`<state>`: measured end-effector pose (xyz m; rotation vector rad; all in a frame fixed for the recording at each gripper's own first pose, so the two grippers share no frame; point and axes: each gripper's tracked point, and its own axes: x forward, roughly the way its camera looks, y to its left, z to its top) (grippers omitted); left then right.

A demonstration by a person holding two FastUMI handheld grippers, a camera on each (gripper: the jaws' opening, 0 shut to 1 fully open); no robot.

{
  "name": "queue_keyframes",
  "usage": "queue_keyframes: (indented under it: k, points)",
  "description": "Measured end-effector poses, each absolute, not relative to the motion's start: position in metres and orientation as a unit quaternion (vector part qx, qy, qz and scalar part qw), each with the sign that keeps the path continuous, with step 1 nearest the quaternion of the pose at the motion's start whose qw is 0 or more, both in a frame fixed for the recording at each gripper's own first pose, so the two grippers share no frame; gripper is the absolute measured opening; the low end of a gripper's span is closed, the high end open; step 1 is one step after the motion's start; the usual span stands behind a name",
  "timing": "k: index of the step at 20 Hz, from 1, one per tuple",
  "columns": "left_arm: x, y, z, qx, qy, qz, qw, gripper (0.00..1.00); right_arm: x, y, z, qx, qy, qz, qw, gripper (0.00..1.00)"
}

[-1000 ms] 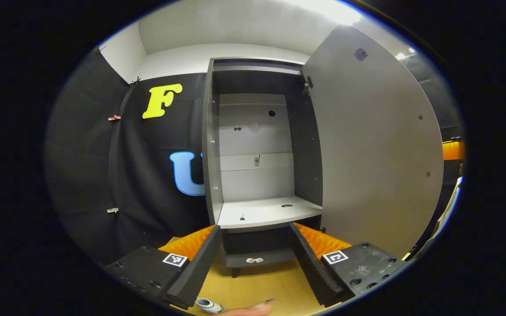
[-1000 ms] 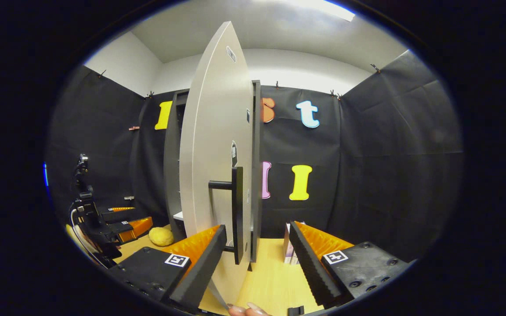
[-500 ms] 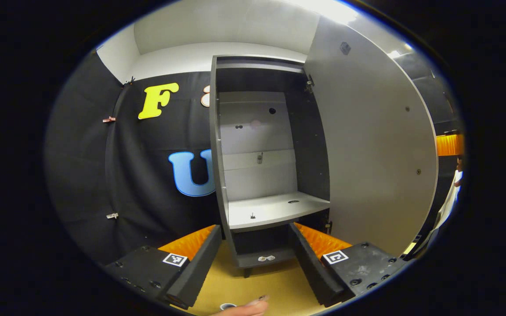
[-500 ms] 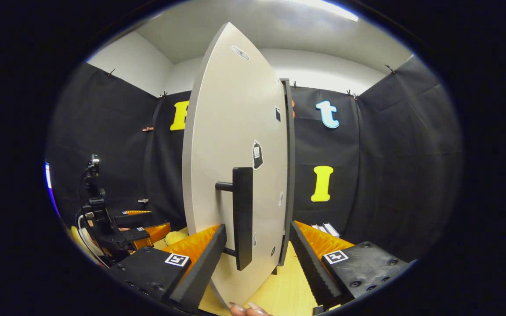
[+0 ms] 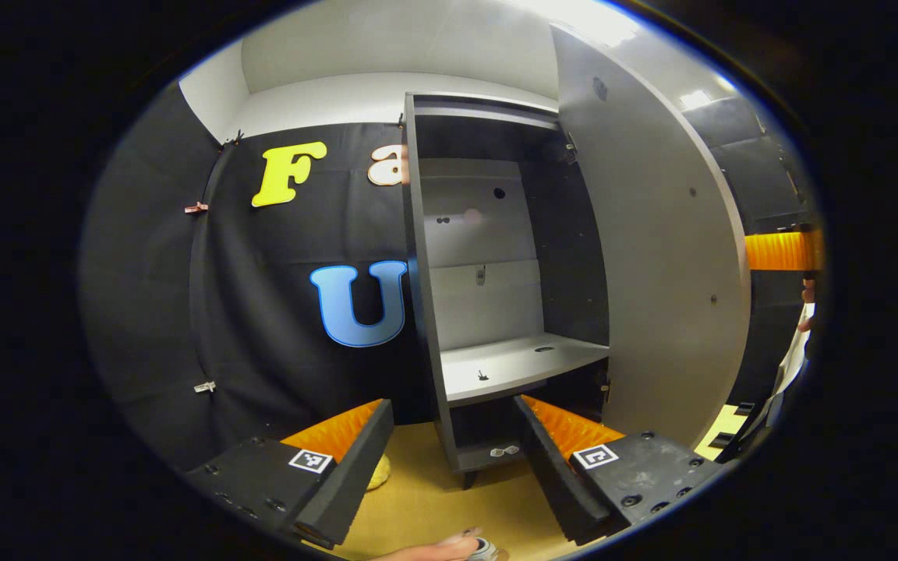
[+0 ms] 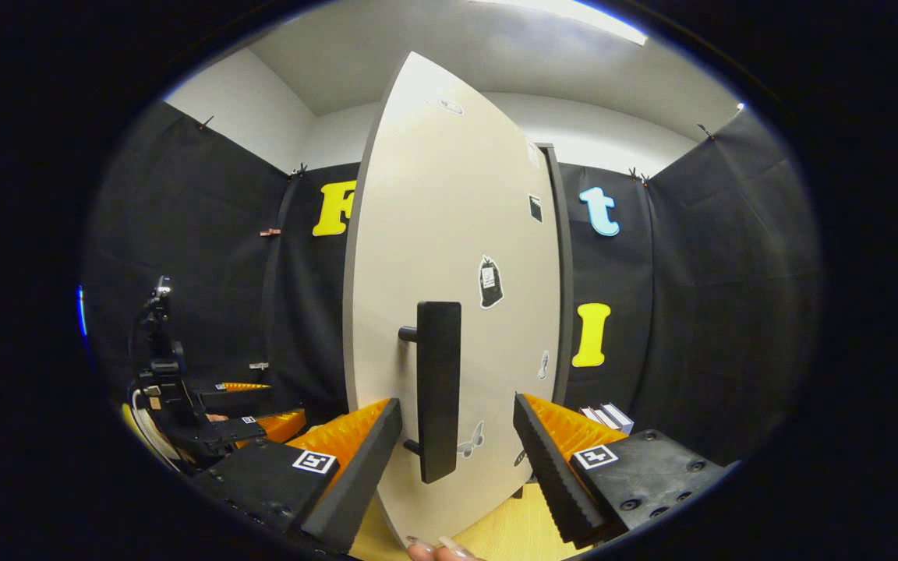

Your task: Open the cabinet door with the right hand, grasp the bottle in the cabinet with the left hand and place it on the coaster, then close the cabinet door with the right hand.

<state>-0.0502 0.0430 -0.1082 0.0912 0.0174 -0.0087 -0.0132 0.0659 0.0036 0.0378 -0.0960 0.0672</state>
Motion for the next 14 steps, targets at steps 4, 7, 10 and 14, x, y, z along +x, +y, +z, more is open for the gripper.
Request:
queue_keyframes:
  k: [4, 7, 10, 14]
  points:
    - [-0.059, 0.057, -0.105, 0.048, -0.001, -0.004, 0.999, 0.96, 0.012, 0.085, 0.001, 0.008, -0.056, 0.036, 0.998, 0.94]
    - [-0.065, 0.068, -0.103, 0.052, 0.003, 0.001, 0.999, 0.96, 0.023, 0.111, -0.004, 0.008, -0.050, 0.053, 0.997, 0.95]
    - [-0.073, 0.071, -0.107, 0.052, 0.008, 0.007, 0.999, 0.96, 0.011, 0.116, 0.004, -0.007, -0.063, 0.064, 0.996, 0.97]
    - [-0.077, 0.059, -0.107, 0.041, 0.013, 0.004, 0.999, 0.96, -0.001, 0.099, -0.003, -0.012, -0.053, 0.052, 0.997, 0.97]
